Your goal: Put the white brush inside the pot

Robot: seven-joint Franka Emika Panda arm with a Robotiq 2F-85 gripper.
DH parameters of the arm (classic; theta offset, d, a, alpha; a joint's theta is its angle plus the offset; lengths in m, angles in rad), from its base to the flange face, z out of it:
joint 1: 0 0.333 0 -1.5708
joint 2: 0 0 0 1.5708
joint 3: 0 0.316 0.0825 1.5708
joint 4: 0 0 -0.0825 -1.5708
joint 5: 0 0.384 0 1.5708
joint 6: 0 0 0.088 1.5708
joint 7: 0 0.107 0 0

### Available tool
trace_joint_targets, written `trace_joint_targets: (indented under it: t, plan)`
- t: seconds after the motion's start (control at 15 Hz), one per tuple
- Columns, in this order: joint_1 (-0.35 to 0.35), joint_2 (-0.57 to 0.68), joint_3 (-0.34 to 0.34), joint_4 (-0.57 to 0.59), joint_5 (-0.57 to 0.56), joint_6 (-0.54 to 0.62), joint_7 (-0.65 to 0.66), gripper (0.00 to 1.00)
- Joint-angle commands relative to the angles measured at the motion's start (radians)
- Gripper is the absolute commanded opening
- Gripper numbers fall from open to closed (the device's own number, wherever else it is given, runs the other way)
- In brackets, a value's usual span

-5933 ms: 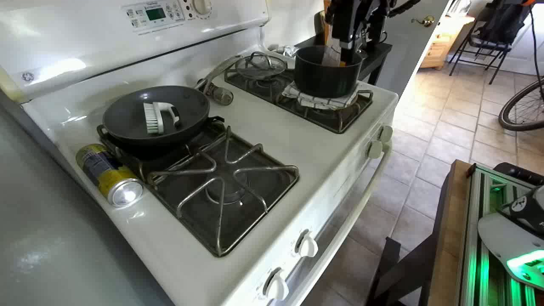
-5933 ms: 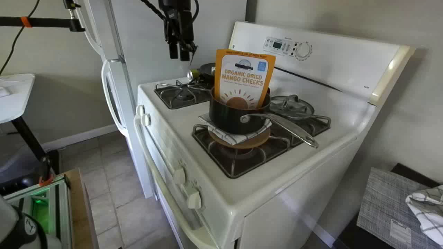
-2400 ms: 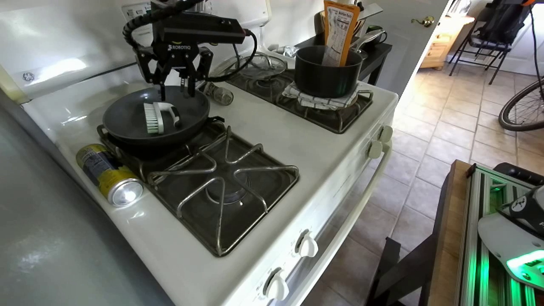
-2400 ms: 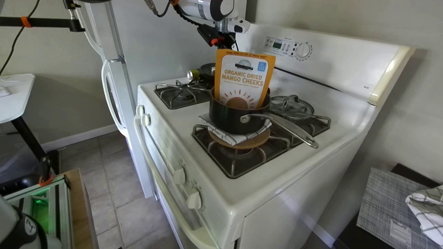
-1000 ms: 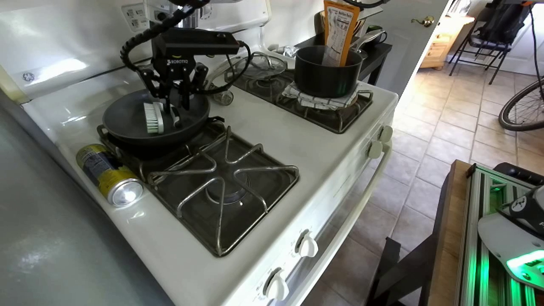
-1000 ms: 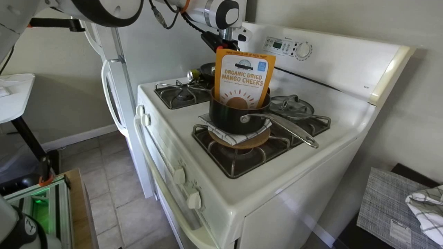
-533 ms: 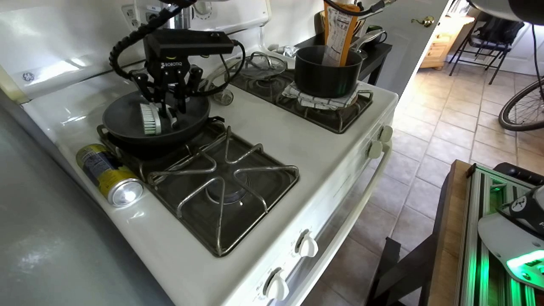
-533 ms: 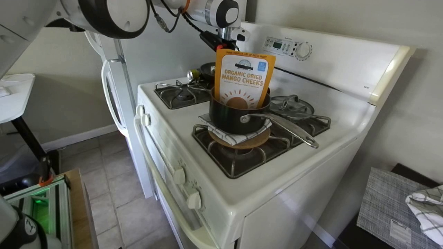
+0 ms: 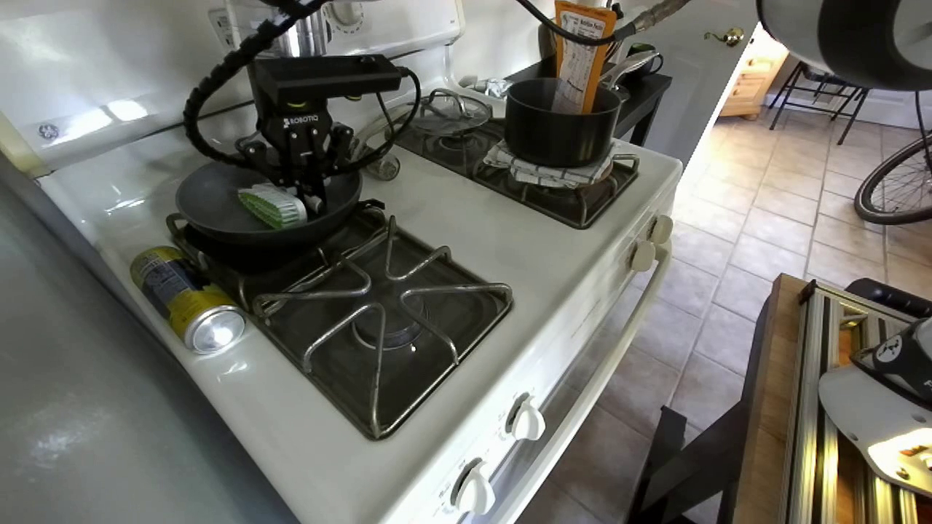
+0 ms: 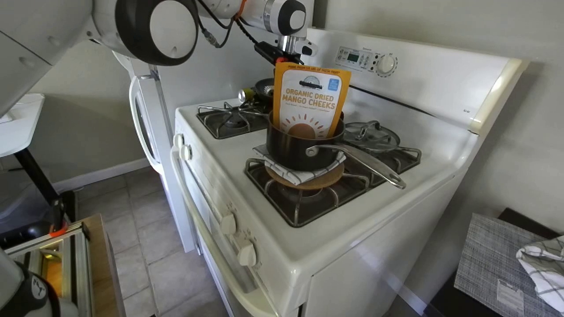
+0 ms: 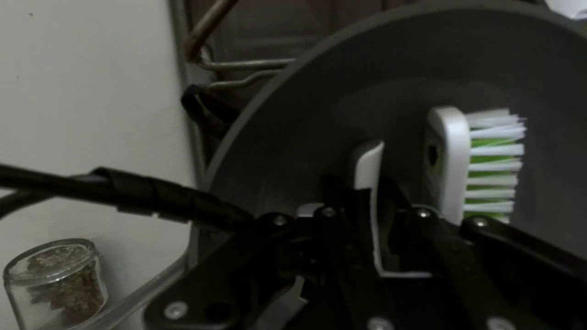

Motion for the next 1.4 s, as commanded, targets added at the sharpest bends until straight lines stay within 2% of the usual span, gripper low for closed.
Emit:
trace_joint_targets:
  t: [0.0,0.07,0.13,0.6,0.93,1.33]
  plan:
    - [0.020,0.021,-0.009,0.075,-0.029,-0.068,-0.011,0.05]
    - [0.025,0.008,-0.009,0.079,-0.036,-0.086,-0.013,0.00]
    - [0.034,-0.017,-0.013,0.077,-0.049,-0.113,-0.012,0.03]
    - [0.085,-0.180,-0.064,0.047,-0.183,-0.307,0.070,0.03]
    - [0.079,-0.335,-0.111,-0.064,-0.211,-0.394,0.260,0.03]
    - [0.087,-0.548,-0.150,-0.317,-0.193,-0.367,0.552,0.03]
